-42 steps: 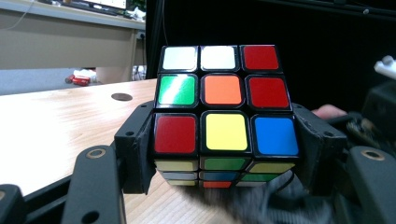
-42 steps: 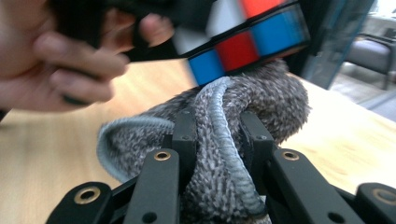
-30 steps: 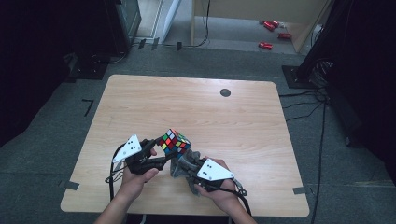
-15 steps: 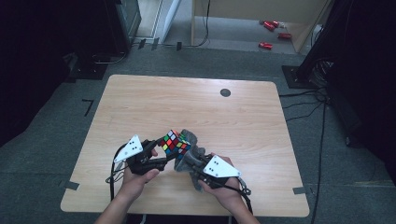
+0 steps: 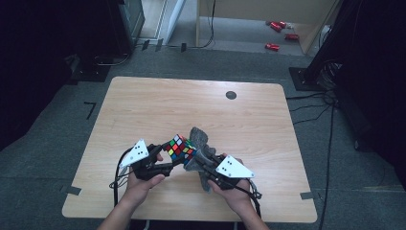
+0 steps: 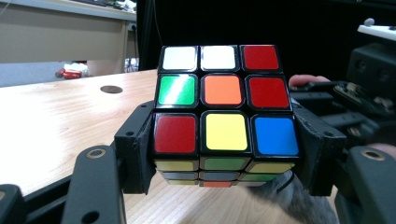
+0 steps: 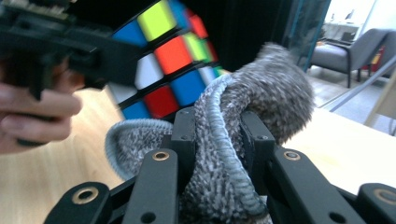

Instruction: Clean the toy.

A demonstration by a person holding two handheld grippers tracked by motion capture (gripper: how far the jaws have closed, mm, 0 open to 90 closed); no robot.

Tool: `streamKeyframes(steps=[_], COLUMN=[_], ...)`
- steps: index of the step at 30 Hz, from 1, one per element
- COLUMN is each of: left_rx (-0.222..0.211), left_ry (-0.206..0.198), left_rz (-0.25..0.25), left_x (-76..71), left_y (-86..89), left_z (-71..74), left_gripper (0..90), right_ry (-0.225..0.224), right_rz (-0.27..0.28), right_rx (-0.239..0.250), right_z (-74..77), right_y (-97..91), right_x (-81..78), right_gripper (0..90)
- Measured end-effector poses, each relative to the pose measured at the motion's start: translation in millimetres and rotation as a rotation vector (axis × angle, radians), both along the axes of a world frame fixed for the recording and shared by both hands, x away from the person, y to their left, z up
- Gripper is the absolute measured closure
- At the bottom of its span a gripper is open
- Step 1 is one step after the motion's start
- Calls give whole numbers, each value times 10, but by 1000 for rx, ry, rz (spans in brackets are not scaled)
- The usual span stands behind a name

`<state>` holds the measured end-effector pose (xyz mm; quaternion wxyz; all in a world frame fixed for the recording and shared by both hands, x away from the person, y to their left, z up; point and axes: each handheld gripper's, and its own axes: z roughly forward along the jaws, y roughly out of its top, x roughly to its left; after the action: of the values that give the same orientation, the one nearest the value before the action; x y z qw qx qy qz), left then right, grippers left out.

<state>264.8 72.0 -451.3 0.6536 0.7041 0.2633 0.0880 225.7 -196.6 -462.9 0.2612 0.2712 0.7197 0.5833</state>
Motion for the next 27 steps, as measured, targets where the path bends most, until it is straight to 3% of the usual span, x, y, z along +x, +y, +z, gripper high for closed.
streamKeyframes(steps=[3, 5, 7, 10, 13, 15, 21, 23, 27], left_rx=[-14, -20, -22, -22, -11, -8, -16, -10, -14], left_ry=[6, 6, 6, 3, 6, 6, 9, 5, 11], left_rz=[9, 14, 16, 14, 8, 3, 9, 16, 30], left_x=[12, 15, 14, 15, 13, 9, 16, 23, 41], left_y=[32, 42, 47, 55, 36, 16, 32, 42, 76], left_z=[8, 10, 11, 14, 4, -3, -1, -4, -4], left_gripper=[352, 352, 352, 352, 352, 352, 352, 352, 352], right_ry=[25, 37, 17, 9, 23, 36, 58, 59, 60], right_rz=[62, 111, 113, 76, 34, 31, 115, 149, 129], right_rx=[-22, -63, -99, -57, 19, 31, -26, -74, -69], right_z=[-47, -72, -73, -26, 16, 9, -66, -86, -62], right_y=[87, 162, 189, 99, -35, -55, 106, 160, 97], right_x=[-21, -47, -62, -23, 31, 43, -13, -35, 3], right_gripper=[720, 718, 719, 721, 722, 722, 719, 718, 716])
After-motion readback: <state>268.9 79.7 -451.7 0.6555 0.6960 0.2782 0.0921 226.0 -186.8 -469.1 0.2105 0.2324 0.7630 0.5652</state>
